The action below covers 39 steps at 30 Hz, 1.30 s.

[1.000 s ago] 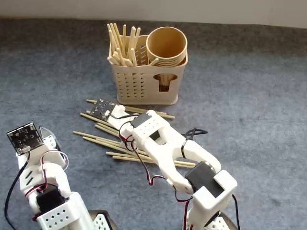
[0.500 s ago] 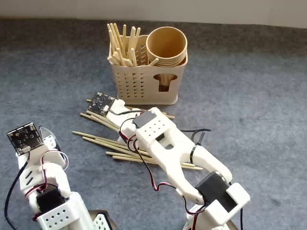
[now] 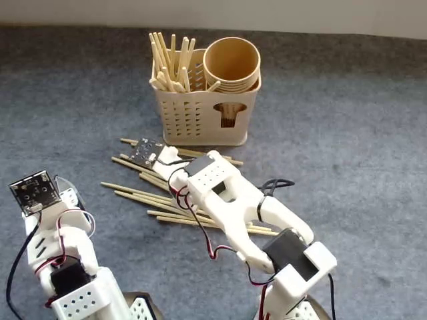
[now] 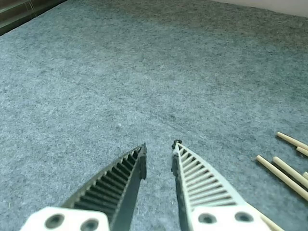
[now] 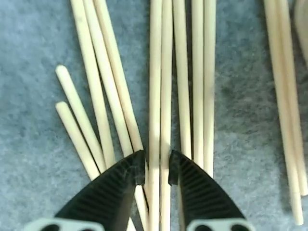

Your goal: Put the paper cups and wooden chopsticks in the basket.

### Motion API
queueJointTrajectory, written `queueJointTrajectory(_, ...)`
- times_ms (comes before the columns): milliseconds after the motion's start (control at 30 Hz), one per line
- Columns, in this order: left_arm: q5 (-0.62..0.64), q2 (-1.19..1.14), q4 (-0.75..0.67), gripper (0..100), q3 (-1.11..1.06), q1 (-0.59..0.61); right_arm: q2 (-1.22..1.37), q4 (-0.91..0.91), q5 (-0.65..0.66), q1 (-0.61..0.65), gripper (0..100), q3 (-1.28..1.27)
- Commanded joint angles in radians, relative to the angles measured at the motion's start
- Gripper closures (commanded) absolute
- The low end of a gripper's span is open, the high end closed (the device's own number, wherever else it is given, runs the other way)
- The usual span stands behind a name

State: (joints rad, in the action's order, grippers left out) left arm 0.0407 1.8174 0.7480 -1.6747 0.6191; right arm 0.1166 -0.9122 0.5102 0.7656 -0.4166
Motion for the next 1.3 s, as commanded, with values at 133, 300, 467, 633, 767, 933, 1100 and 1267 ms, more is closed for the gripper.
queueJointTrajectory(133, -0.012, 0.005, 0.0, 89, -0.021, 0.007, -0.085, -0.005, -0.011, 0.015, 90.8, 0.056)
queueJointTrajectory(300, -0.012, 0.005, 0.0, 89, -0.021, 0.007, -0.053, -0.004, -0.011, 0.028, 90.8, 0.059)
queueJointTrajectory(467, -0.012, 0.005, 0.0, 89, -0.021, 0.007, 0.03, 0.018, -0.008, 0.031, 91.0, 0.065)
queueJointTrajectory(633, -0.012, 0.005, 0.0, 89, -0.021, 0.007, 0.041, 0.03, -0.006, 0.027, 95.8, 0.065)
queueJointTrajectory(767, -0.012, 0.005, 0.0, 89, -0.021, 0.007, 0.042, 0.03, -0.005, 0.027, 96.1, 0.064)
queueJointTrajectory(933, -0.012, 0.005, 0.0, 89, -0.021, 0.007, 0.033, 0.024, -0.005, 0.025, 99.7, 0.064)
queueJointTrajectory(1100, -0.012, 0.005, 0.0, 89, -0.021, 0.007, -0.062, 0.013, -0.006, 0.024, 99.4, 0.056)
queueJointTrajectory(1267, -0.012, 0.005, 0.0, 89, -0.021, 0.007, -0.214, -0.059, -0.011, -0.01, 99.4, 0.041)
